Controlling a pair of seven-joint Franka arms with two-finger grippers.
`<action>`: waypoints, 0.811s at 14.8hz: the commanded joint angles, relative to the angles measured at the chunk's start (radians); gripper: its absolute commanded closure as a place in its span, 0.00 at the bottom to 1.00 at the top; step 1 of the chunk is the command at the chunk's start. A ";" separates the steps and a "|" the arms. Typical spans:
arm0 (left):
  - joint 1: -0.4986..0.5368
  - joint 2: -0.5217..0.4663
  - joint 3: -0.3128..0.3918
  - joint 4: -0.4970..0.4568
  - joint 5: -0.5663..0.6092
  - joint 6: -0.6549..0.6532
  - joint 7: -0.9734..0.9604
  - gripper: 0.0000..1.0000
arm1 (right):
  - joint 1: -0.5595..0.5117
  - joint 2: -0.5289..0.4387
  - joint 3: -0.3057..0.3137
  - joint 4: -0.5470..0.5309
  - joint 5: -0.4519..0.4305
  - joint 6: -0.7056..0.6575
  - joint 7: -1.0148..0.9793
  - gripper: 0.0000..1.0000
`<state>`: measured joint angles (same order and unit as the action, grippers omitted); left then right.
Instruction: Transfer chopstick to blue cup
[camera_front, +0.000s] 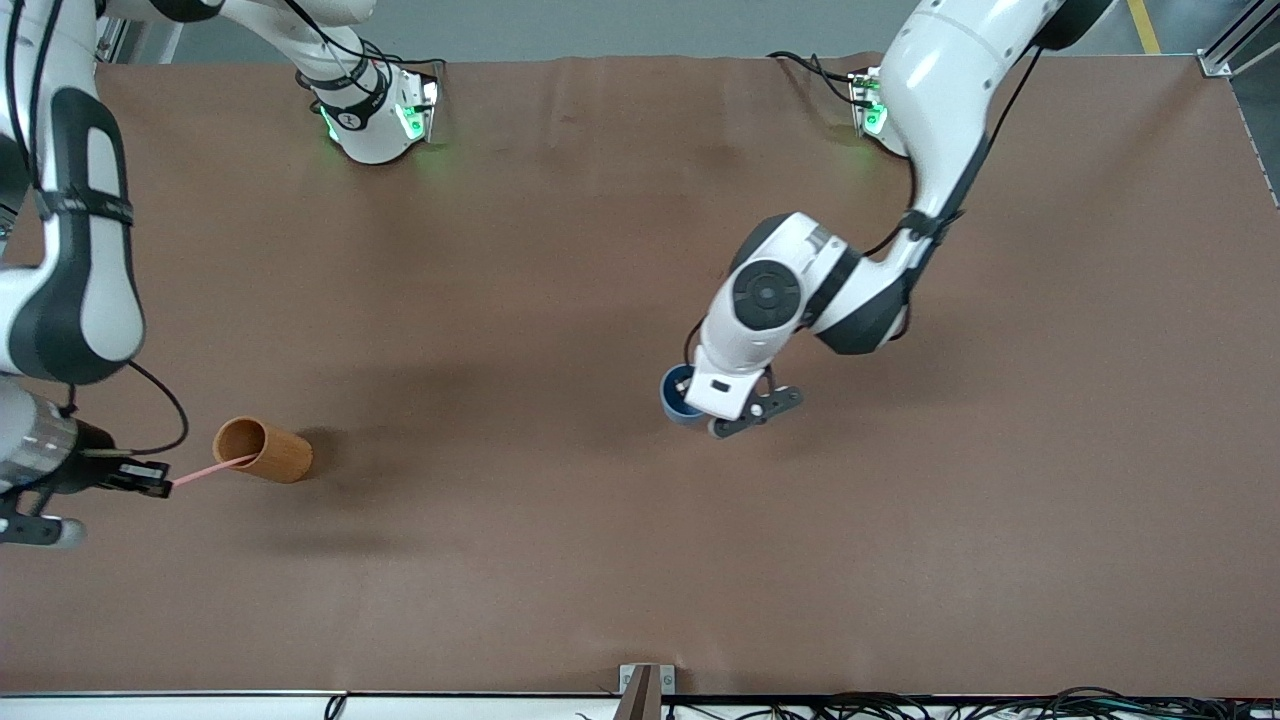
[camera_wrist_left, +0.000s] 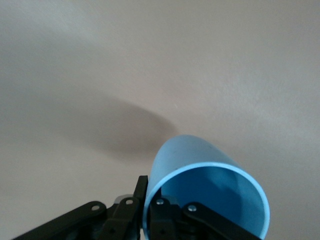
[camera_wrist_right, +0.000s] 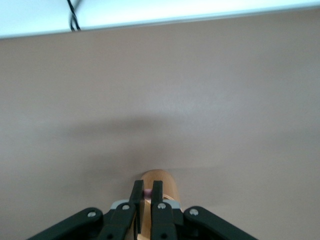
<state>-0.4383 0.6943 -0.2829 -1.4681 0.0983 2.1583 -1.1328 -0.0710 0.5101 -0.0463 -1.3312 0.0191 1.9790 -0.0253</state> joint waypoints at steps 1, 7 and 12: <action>-0.031 0.063 -0.012 0.066 0.038 0.020 -0.074 0.99 | -0.001 -0.116 0.019 -0.039 -0.039 -0.057 -0.008 0.96; -0.054 0.099 -0.012 0.066 0.102 0.093 -0.119 0.99 | -0.004 -0.263 0.152 -0.043 -0.039 -0.184 0.053 0.97; -0.039 0.108 -0.016 0.063 0.155 0.104 -0.154 0.32 | 0.000 -0.280 0.373 -0.037 -0.041 -0.138 0.250 0.99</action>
<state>-0.4850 0.7875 -0.2914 -1.4319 0.2258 2.2619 -1.2775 -0.0603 0.2544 0.2515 -1.3324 0.0035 1.8013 0.1492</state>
